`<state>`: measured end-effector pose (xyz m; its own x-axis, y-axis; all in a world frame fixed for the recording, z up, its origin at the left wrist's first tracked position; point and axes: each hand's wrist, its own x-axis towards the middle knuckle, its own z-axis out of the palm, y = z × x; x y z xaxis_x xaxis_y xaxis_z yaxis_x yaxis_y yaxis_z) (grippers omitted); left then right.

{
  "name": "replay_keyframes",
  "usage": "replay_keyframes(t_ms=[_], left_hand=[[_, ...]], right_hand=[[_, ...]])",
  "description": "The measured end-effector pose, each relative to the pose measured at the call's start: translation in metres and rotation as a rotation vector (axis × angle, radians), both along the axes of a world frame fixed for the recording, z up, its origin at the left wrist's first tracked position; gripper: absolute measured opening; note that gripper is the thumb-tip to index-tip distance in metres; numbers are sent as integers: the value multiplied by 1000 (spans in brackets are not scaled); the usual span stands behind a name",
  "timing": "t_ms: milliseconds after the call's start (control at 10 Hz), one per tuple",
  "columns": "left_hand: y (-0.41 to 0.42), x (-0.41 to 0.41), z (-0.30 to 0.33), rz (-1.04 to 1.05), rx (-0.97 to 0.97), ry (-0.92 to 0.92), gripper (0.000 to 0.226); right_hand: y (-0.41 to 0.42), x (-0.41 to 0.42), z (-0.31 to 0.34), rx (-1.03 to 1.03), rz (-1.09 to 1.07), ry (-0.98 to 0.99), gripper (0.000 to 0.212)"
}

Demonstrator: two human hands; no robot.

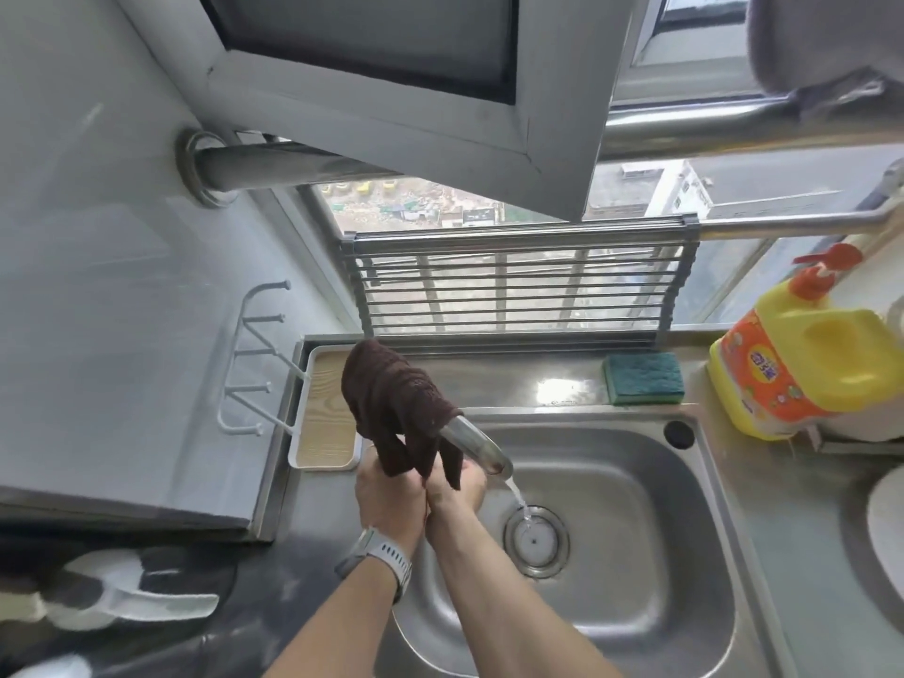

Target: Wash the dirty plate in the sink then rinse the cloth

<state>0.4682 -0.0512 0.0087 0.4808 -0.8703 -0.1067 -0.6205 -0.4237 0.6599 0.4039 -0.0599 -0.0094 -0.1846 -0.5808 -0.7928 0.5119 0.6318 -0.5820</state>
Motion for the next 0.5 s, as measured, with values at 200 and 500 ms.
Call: replay_keyframes(t_ms=[200, 500], left_hand=[[2, -2, 16, -84, -88, -23, 22], [35, 2, 26, -251, 217, -80, 3]], right_hand=[[-2, 8, 19, -22, -208, -41, 32], [73, -19, 21, 27, 60, -16, 28]])
